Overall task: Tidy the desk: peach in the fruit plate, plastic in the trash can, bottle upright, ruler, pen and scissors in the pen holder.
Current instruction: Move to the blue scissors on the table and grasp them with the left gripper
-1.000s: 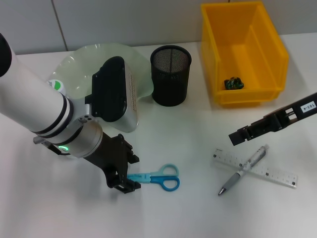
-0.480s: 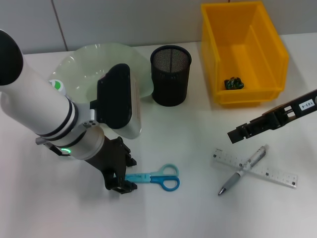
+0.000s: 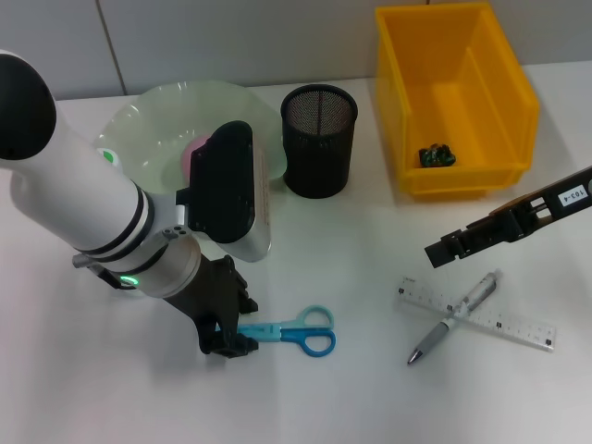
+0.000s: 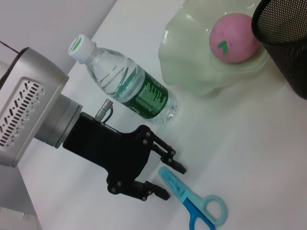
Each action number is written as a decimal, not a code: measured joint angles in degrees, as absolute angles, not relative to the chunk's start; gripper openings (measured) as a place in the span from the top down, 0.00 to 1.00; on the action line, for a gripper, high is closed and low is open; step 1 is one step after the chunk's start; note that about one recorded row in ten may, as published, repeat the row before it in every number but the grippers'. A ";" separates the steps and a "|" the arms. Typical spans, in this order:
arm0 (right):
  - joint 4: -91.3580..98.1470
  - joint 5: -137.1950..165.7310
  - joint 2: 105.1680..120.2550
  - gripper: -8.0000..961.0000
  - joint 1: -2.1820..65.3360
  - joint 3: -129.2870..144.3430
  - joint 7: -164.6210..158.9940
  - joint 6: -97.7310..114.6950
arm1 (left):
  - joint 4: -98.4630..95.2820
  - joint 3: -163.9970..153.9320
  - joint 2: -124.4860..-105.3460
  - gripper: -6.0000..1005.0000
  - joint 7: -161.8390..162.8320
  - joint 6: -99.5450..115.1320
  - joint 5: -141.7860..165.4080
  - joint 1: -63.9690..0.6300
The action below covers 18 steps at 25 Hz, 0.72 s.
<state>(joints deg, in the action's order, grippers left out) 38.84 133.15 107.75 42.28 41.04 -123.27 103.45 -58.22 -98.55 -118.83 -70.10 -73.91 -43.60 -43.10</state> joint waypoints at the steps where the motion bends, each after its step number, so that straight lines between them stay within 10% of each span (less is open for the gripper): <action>1: 38.84 133.15 107.75 0.23 42.28 41.04 -123.23 103.45 | -58.21 -98.67 -118.83 0.51 -70.09 -73.91 -43.59 -43.13; 18: 38.85 133.15 107.75 0.23 42.02 41.04 -122.74 103.15 | -56.77 -100.17 -118.92 0.67 -68.48 -74.24 -42.24 -45.14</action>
